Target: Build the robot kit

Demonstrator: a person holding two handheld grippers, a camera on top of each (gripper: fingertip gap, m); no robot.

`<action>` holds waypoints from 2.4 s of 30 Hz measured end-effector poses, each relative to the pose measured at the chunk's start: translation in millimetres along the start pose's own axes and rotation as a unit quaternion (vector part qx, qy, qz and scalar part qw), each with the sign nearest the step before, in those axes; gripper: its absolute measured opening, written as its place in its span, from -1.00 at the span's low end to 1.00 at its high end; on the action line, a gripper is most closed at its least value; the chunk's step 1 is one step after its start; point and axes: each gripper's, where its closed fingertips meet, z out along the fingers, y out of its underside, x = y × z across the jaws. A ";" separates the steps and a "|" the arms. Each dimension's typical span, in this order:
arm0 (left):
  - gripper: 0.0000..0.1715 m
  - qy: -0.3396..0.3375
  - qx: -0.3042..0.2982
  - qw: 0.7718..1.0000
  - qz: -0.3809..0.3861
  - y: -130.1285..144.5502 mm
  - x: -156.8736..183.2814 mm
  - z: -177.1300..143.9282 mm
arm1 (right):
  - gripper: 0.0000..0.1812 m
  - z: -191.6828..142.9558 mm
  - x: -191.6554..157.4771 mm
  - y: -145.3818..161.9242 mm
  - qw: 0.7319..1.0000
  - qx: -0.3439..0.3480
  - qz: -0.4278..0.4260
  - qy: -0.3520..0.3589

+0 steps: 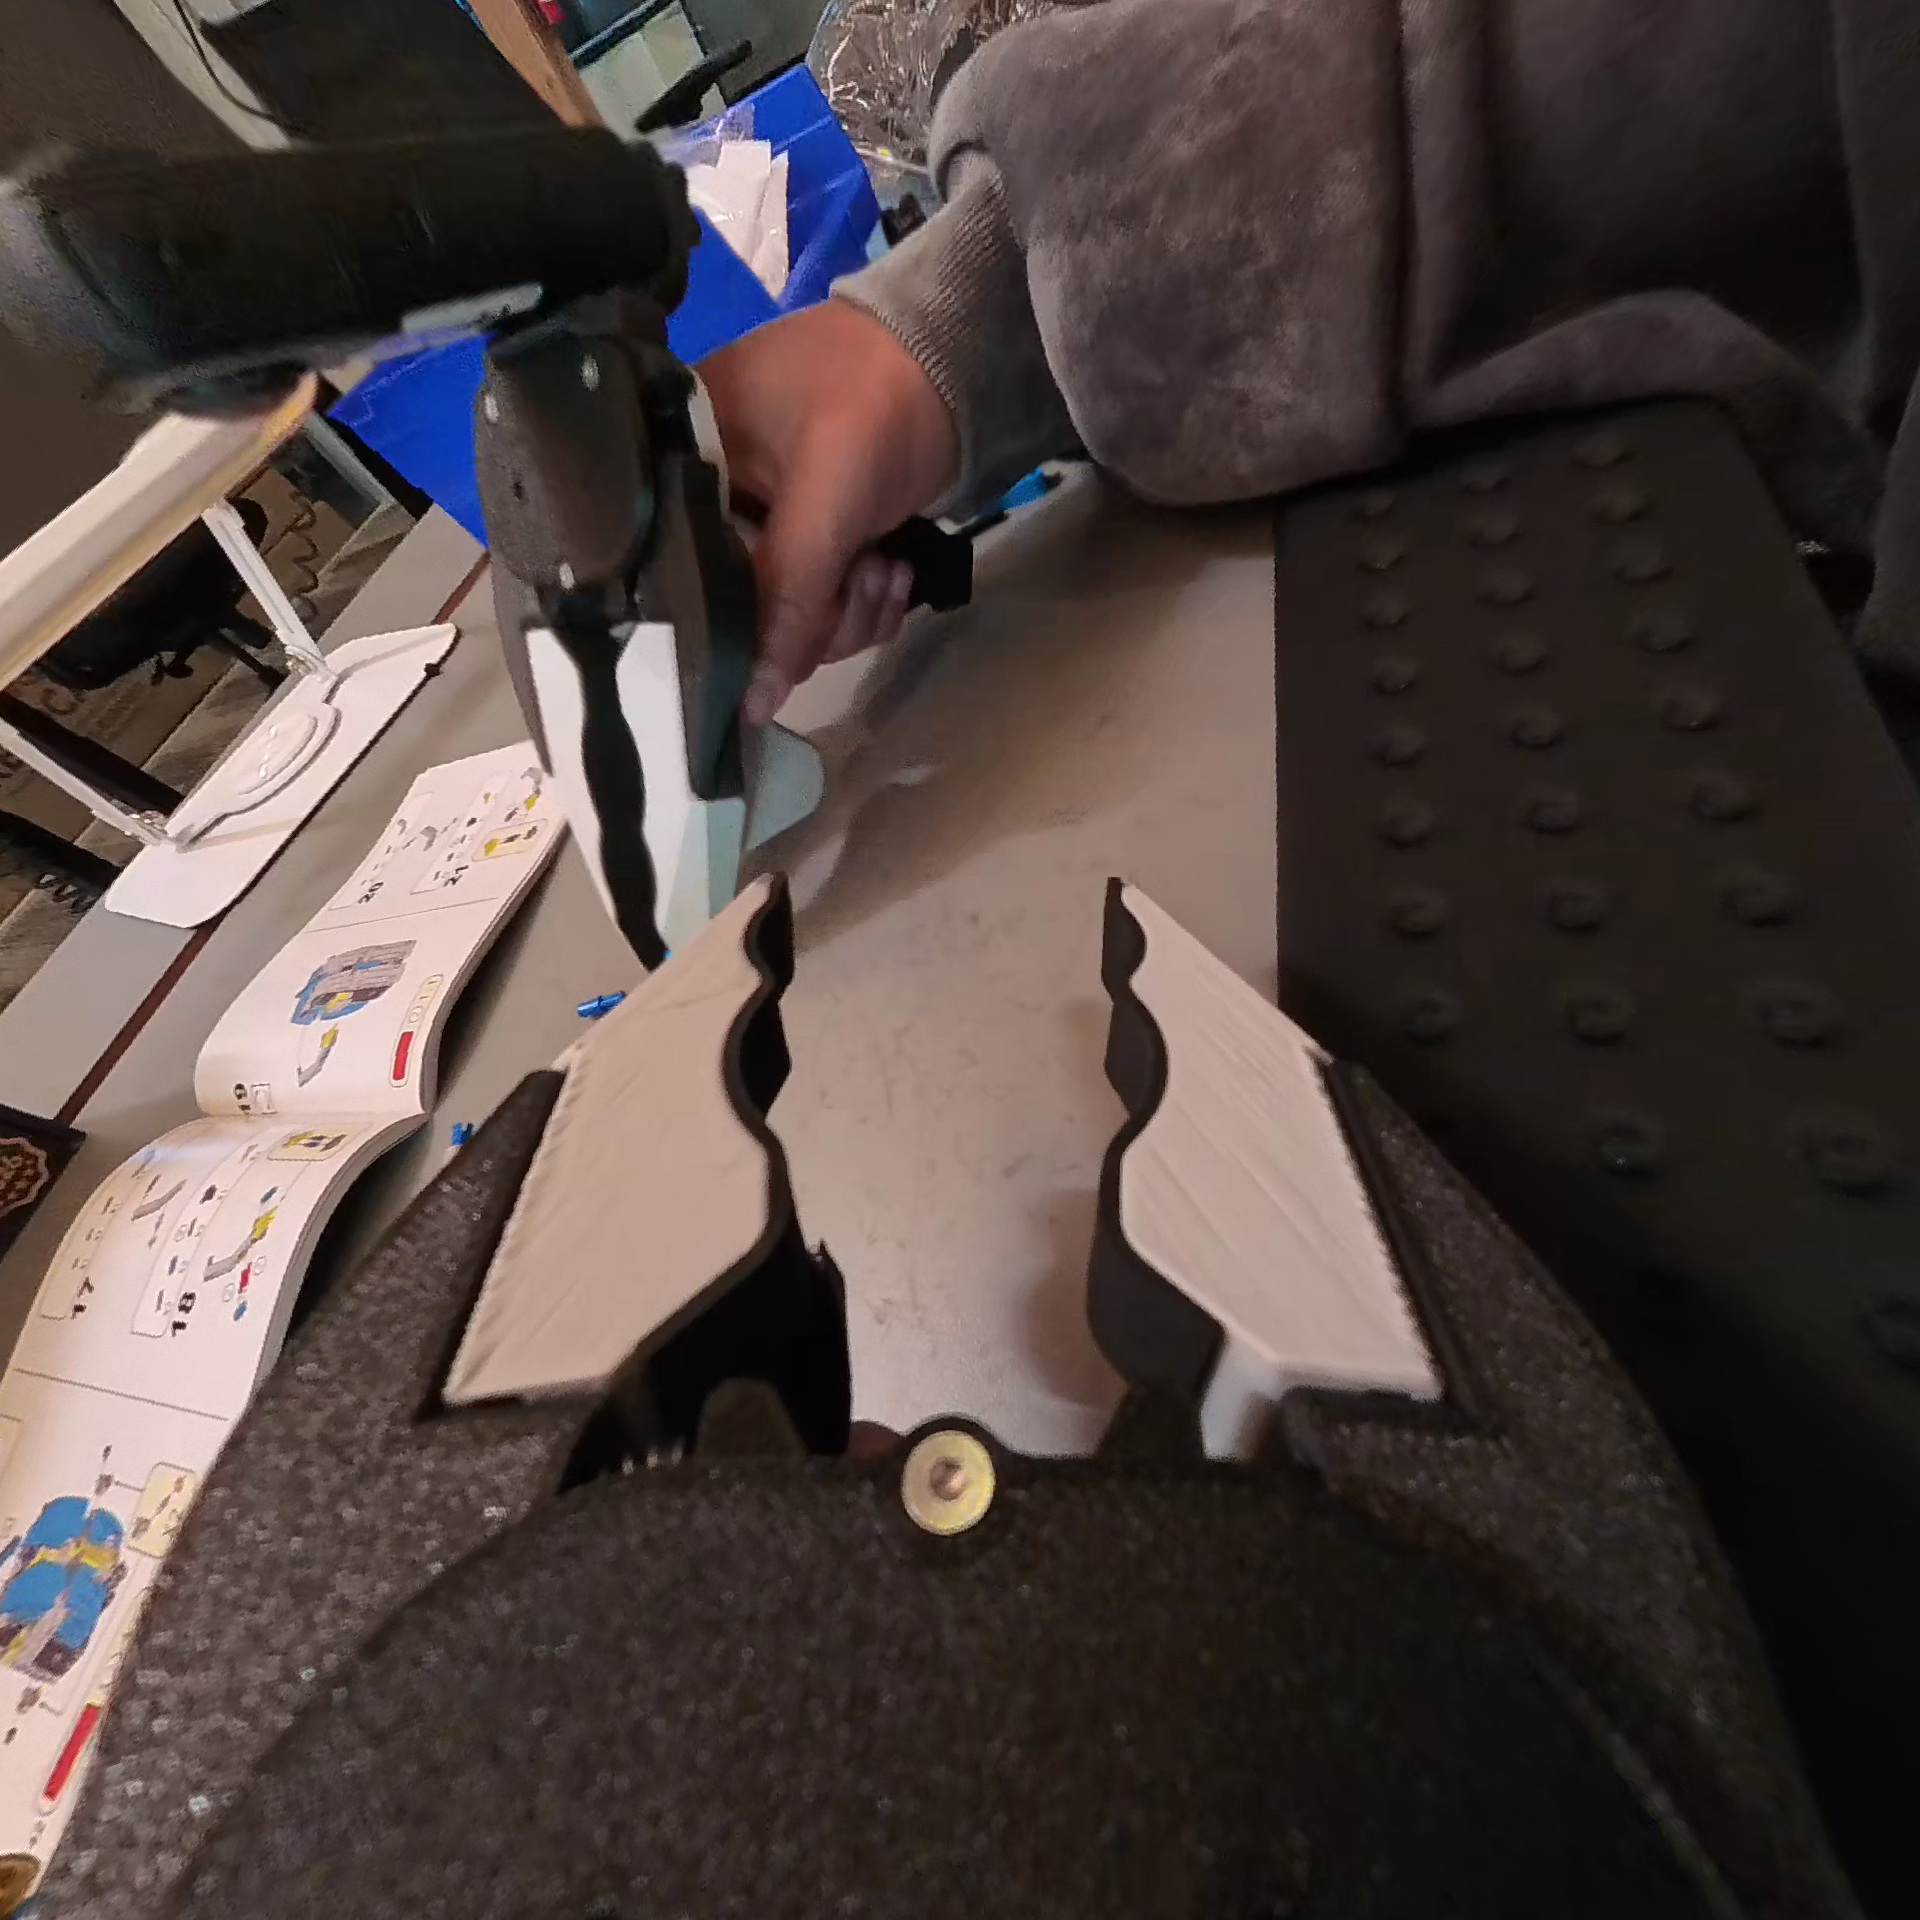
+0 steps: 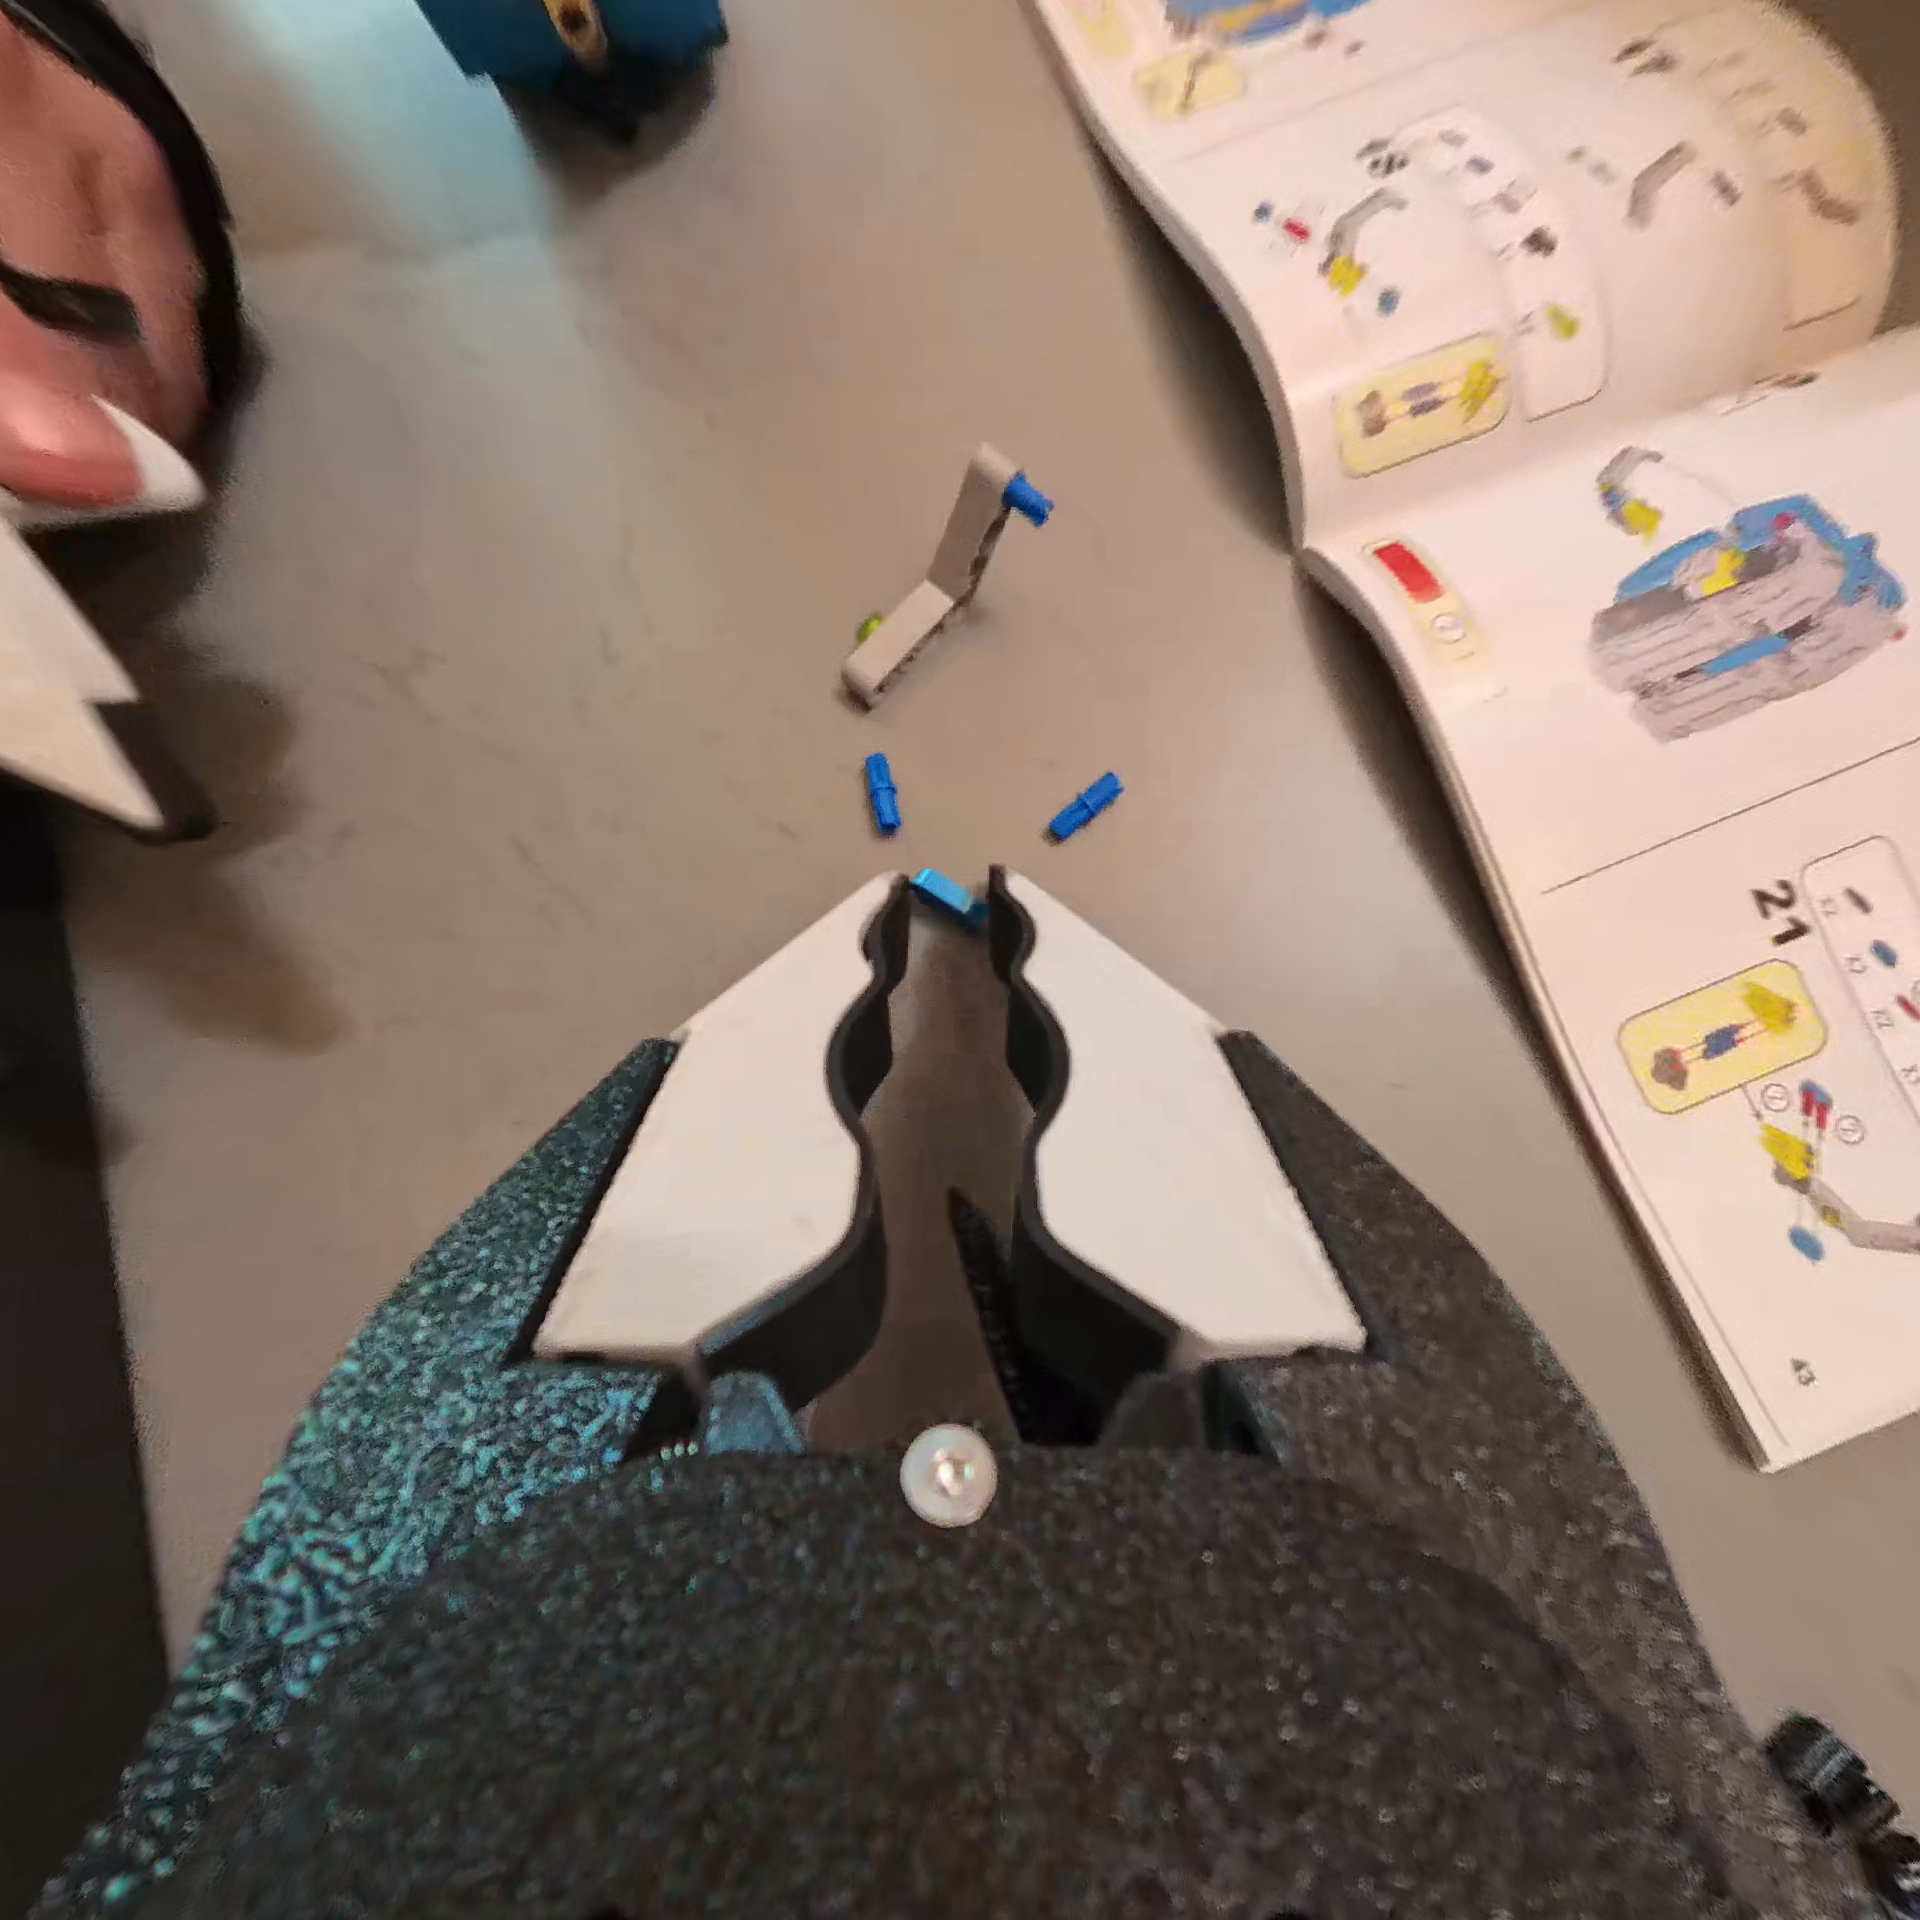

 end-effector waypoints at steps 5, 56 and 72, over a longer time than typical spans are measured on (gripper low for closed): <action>-0.30 0.000 0.003 1.000 0.003 -0.9 0.7 -0.8 | -0.69 -33.8 19.6 -4.1 0.999 0.043 0.019 0.026; -0.30 -0.003 -0.001 0.999 0.034 0.2 6.1 -1.0 | -1.00 -149.7 145.9 157.6 0.931 -0.024 0.271 0.245; -0.30 -0.006 0.001 0.999 0.039 -0.9 7.6 -2.1 | -0.82 -150.4 155.8 158.4 0.923 -0.023 0.269 0.276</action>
